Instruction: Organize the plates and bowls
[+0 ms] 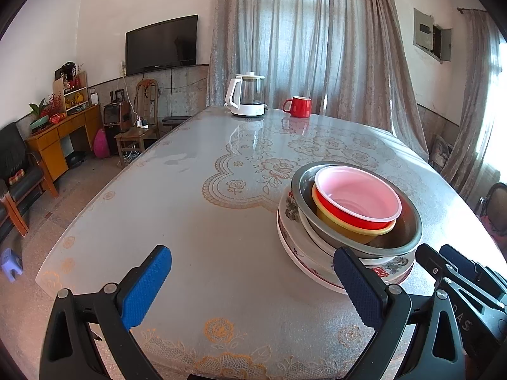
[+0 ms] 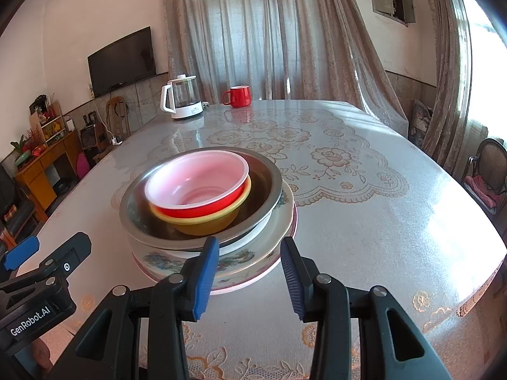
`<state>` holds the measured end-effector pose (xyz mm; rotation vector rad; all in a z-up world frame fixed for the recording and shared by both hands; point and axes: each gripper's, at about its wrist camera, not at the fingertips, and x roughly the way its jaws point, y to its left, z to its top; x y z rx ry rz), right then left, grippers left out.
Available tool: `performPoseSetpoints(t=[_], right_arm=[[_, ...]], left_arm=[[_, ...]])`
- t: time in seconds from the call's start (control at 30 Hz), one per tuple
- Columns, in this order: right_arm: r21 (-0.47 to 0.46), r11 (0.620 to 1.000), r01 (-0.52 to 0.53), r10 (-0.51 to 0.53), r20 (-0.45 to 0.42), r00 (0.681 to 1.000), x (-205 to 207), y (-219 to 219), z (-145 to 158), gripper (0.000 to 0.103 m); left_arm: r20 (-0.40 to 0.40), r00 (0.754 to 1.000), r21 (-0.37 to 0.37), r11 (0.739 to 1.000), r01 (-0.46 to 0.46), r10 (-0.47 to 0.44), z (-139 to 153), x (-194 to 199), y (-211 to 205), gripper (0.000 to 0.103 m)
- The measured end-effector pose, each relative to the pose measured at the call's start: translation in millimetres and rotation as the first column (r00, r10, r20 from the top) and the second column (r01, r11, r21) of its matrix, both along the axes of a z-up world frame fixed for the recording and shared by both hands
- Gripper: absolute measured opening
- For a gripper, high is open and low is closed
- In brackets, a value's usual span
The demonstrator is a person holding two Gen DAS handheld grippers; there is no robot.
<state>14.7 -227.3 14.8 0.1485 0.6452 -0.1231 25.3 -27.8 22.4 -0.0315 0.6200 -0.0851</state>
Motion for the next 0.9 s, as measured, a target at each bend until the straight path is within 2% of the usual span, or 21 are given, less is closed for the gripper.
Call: performPoseSetpoints(t=[0.9], right_arm=[[0.008,1.0,-0.008,0.008,-0.005,1.0,2.4,-2.2,-0.4,0.04]], left_arm=[[0.035,0.999,-0.013,1.0,0.021,-0.021,3.9,-1.5,-1.4,0.101]])
